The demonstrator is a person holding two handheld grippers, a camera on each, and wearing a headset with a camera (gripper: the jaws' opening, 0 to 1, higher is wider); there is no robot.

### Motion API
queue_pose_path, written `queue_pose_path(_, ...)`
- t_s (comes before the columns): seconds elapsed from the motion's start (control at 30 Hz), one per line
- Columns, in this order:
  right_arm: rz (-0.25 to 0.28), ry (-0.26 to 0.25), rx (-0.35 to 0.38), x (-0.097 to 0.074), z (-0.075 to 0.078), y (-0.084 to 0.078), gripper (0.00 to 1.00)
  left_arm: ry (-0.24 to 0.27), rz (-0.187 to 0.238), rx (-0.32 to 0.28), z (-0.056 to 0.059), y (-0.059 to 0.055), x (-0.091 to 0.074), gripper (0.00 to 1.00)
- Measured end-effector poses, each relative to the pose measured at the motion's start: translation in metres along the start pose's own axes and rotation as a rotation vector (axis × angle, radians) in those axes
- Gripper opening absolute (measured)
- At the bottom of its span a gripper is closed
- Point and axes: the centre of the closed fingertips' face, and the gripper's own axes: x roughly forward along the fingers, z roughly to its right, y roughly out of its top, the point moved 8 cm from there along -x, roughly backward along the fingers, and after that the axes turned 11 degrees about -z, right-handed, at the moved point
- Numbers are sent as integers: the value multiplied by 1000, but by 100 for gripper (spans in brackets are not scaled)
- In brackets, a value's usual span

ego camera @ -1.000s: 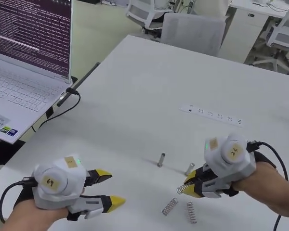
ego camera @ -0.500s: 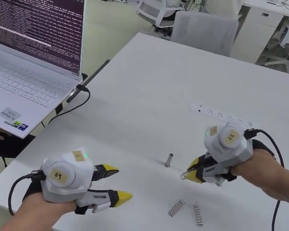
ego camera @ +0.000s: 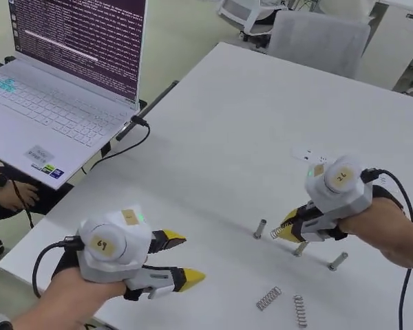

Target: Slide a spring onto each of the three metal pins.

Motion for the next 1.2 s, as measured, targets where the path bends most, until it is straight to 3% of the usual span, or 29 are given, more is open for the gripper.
queue_pose_path(0.47, -8, 1, -6, 8, 21, 7, 8, 15, 1, -24, -2, 0, -2, 39)
queue_pose_path(1.0, -28, 23, -40, 13, 22, 19, 8, 17, -10, -54, -4, -4, -4, 45)
queue_pose_path(1.2, -57, 23, -74, 16, 22, 20, 8, 15, -12, -60, -5, -4, -3, 47)
